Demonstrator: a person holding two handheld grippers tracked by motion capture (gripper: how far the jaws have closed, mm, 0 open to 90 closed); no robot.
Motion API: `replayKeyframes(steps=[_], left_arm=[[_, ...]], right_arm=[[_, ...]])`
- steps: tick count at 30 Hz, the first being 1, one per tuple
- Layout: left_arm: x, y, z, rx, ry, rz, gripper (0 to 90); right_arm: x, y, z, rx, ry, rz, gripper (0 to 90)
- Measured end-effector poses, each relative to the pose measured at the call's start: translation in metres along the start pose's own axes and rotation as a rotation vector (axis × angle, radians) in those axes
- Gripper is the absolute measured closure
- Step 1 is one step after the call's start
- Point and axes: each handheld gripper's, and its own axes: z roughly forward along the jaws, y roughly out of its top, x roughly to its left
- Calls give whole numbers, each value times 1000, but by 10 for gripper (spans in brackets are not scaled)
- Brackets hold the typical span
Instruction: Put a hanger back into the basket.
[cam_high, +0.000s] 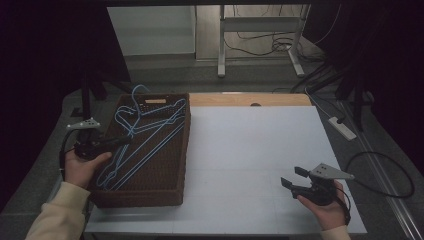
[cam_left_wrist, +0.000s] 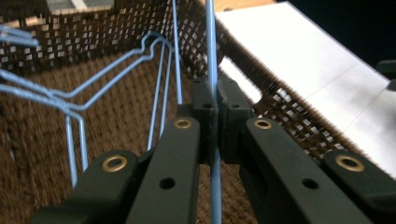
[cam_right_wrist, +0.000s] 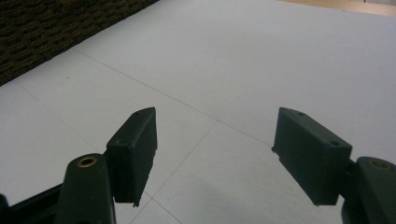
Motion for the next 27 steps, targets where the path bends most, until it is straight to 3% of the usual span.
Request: replayKeyframes(steps=[7,13,15,18,21,24,27], left_arm=[[6,-7,17,85,-12,-5,868],[12,-12,27,119,1,-26,867],[15,-13,27,129,62,-47,865],[18,-14,29,185,215,-67,862],[17,-13,35,228,284,-41,860],[14,-12,40,250,326,-12,847],[12,-12,44,240,388,13,711]], right_arm=[[-3,0,-2,-8,-9,16,312],[-3,0,-2,1,-8,17,312],[-3,0,-2,2,-9,18,312],[-4,-1,-1,5,-9,25,311],[-3,-1,0,11,-8,24,311],[-3,-1,1,15,-7,24,311],[-3,-1,0,11,-10,25,311]])
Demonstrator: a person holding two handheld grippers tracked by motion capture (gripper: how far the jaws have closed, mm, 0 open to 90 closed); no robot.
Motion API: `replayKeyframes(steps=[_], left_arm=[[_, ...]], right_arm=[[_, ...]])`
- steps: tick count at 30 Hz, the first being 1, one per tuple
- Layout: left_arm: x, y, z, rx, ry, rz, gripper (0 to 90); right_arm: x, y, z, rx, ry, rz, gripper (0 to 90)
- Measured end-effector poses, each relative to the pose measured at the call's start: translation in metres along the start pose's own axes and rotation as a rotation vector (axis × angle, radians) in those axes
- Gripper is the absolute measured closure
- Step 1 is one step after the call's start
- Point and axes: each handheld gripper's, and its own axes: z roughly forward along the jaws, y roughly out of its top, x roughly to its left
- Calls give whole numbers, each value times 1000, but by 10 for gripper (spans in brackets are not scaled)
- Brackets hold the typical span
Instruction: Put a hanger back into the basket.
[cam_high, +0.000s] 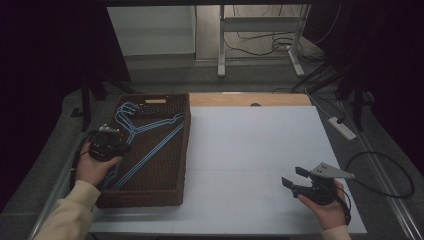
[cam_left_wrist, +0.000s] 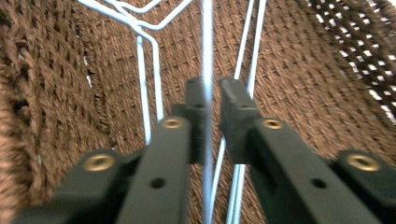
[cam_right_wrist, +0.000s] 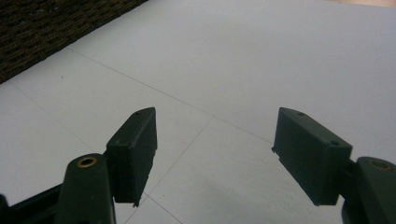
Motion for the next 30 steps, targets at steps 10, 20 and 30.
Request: replayKeyframes(steps=[10,20,30], left_arm=[[-22,0,-38,-240,-129,65,391],[-64,-17,-61,-311,-286,133,335],[-103,-37,-58,-353,-364,147,308]], right_arm=[[-1,1,-3,-12,-2,5,311],[-2,1,-5,-20,11,-4,311],[-4,1,-7,-26,35,-15,309]])
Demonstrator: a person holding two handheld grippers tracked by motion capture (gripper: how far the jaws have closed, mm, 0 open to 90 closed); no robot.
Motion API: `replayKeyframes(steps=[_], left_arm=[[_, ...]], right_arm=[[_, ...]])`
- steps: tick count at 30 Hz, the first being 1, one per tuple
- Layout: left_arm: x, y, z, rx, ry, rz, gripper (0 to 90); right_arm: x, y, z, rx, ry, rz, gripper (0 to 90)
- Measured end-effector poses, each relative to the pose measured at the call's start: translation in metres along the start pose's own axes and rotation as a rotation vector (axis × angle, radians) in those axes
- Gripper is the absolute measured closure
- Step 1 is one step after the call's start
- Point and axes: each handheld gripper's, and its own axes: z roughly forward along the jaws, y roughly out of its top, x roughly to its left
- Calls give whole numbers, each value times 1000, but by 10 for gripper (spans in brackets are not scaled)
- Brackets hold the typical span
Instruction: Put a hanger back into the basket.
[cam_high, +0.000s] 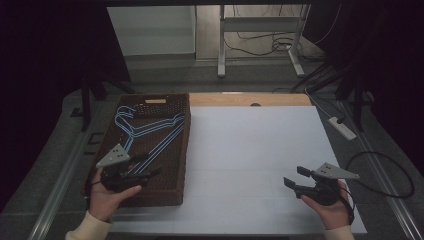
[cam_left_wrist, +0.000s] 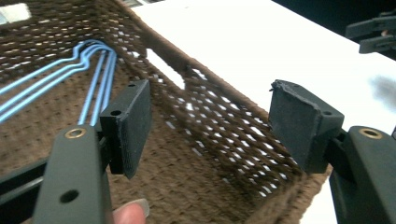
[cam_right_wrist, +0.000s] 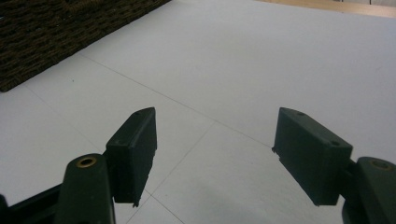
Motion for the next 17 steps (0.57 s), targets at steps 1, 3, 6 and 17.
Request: replayKeyframes(steps=[1,3,6,17], left_arm=[[-2,-2,1,0,2,3,308],[-8,-6,5,2,6,16,308],[-13,-11,11,7,10,32,307],[-18,-18,17,5,13,61,302]], right_arm=[[0,0,-1,-3,3,-2,309],[-1,1,-3,-12,9,-4,309],[-3,1,-5,-22,14,-3,309],[-4,2,-6,-23,22,-6,310]])
